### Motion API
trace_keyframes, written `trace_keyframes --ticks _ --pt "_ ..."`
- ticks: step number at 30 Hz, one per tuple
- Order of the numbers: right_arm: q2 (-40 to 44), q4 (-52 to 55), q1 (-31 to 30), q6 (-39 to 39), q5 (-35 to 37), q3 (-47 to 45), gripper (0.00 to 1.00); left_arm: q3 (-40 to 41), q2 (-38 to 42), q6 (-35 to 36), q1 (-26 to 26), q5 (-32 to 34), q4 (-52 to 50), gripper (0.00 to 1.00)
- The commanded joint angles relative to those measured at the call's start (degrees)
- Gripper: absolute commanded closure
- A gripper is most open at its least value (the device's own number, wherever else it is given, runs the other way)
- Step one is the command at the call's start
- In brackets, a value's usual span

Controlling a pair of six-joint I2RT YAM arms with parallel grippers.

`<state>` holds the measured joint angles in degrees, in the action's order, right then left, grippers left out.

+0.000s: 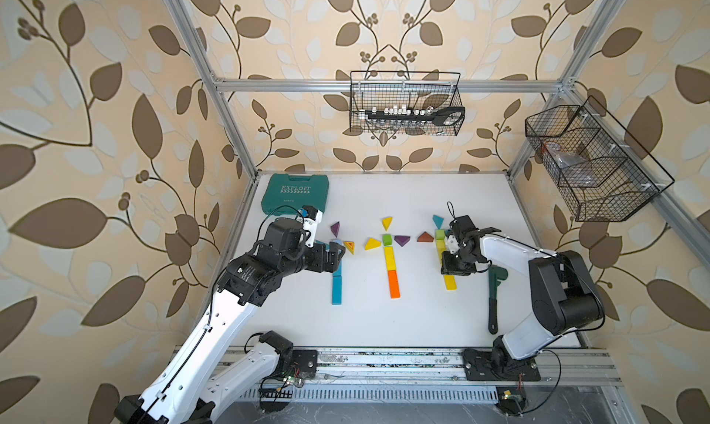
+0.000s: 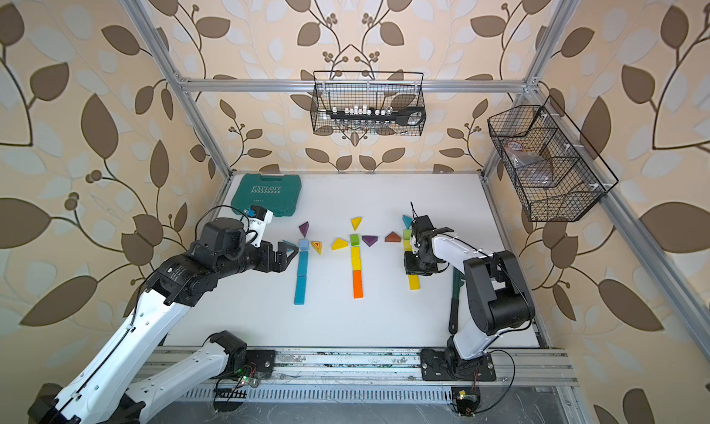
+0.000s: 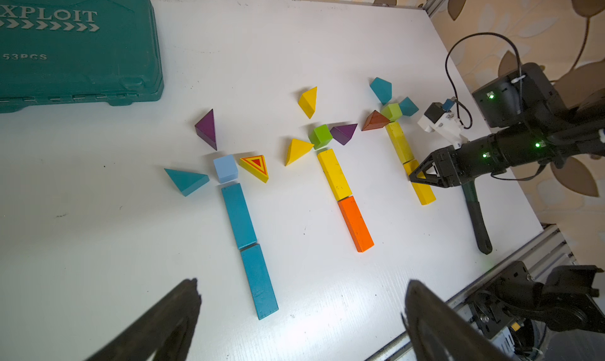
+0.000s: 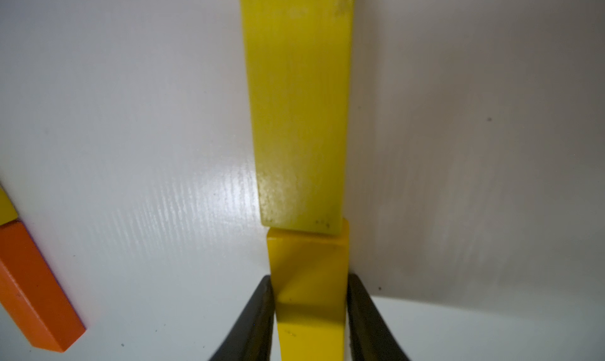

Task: Assemble a small pinwheel with building blocks
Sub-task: Assemble the building block at the center of the board.

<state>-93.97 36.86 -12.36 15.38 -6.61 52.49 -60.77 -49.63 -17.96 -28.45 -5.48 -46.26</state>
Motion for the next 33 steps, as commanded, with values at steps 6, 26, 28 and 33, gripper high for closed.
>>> trace_keyframes --ticks 6,26,28,33 --pt "-2.1 0.4 0.0 0.2 -0.2 1.5 0.63 -0.1 0.0 1.3 0.5 0.7 -0.1 0.01" --pt "8.4 4.1 0.0 1.2 4.8 4.3 0.28 -0.2 -0.3 0.5 0.5 3.4 -0.2 0.01" --pt "12.7 4.6 0.1 0.7 6.7 5.6 0.11 -0.2 0.2 -2.6 0.5 10.3 -0.5 0.01" --pt "23.1 0.8 2.0 0.2 15.1 6.8 0.0 2.3 0.7 -16.5 0.9 41.4 -4.8 0.01"
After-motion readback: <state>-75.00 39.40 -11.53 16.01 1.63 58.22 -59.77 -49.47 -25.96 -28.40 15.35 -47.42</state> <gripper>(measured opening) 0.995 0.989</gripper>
